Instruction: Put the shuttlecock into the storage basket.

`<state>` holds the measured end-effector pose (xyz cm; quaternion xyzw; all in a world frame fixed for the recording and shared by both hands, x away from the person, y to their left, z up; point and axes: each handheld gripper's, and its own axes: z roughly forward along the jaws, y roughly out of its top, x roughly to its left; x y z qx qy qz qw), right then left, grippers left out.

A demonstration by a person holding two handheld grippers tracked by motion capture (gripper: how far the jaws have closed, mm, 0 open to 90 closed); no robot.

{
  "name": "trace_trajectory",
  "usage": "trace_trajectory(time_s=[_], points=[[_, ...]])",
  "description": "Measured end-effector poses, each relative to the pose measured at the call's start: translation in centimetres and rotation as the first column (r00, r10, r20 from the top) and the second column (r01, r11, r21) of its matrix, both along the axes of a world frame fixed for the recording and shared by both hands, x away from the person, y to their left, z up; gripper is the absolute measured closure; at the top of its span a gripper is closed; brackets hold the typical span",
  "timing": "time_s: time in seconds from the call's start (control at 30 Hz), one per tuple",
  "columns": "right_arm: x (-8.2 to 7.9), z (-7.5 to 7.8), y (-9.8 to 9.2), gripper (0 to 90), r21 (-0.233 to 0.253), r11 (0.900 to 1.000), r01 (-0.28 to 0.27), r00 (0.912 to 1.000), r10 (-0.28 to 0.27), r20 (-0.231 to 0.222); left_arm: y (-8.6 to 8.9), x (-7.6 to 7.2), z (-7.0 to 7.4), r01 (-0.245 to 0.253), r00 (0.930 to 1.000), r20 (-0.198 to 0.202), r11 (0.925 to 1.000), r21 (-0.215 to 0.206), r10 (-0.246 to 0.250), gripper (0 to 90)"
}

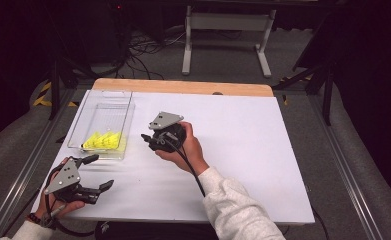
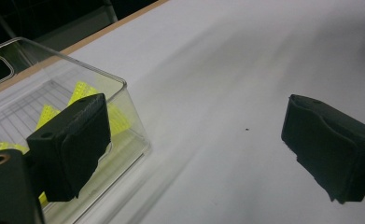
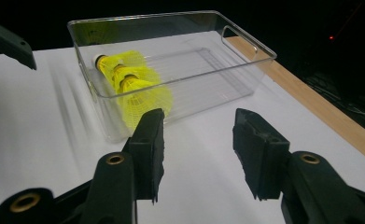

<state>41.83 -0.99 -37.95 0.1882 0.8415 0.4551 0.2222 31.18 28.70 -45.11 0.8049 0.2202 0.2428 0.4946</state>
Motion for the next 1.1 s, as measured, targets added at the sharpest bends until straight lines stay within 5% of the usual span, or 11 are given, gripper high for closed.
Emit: trace_trajectory(time_s=[1.1], points=[[-1.4, 0.1, -3.8, 45.3, -0.047, 0.997, 0.057, 0.9958, -0.054, 0.074, -0.1, 0.1, 0.0, 0.004, 1.0, 0.001, 1.0, 0.006, -0.004, 9.0]])
